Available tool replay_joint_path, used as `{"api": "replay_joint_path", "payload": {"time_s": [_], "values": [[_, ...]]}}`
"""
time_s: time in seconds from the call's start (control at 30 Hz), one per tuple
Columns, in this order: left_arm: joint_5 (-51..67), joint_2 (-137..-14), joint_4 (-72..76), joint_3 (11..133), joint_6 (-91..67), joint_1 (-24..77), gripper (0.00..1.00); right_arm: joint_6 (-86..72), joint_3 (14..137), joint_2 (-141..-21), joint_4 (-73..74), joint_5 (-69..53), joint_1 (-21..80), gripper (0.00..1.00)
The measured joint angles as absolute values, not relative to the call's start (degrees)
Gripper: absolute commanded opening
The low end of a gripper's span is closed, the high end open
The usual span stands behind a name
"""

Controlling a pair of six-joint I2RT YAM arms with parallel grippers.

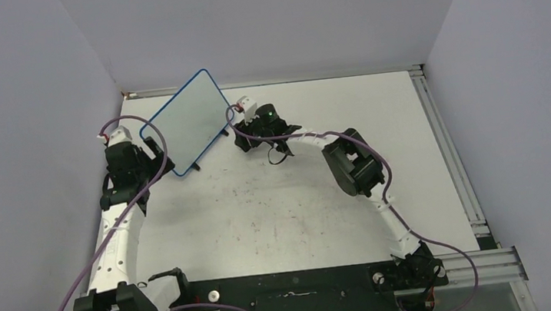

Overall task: Write a sentence on the whiteboard
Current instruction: Move the whiteboard to the center of the board.

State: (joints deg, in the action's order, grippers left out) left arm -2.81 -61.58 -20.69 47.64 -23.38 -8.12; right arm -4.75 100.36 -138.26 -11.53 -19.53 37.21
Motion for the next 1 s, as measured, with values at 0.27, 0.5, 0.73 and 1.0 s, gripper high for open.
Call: {"api": "replay_joint_path", "payload": {"time_s": [0.27, 0.5, 0.73, 1.0], "values": [[-3.18, -61.01, -21.3, 47.68, -23.31, -8.88, 0.85, -0.93, 110.13, -144.84, -8.75, -17.17, 39.4, 0.51], [-3.18, -60.64, -21.32, 47.92, -23.31, -9.5, 0.88, 2.07, 114.76, -147.02, -7.42, -15.27, 41.25, 0.46], [-3.29, -60.34, -21.34, 47.94, -23.31, -10.02, 0.89, 4.01, 120.53, -151.02, -6.63, -14.52, 42.06, 0.43], [-3.81, -60.03, -21.34, 47.94, -23.31, -10.63, 0.9, 4.32, 123.11, -152.73, -6.52, -14.41, 42.11, 0.38]]}}
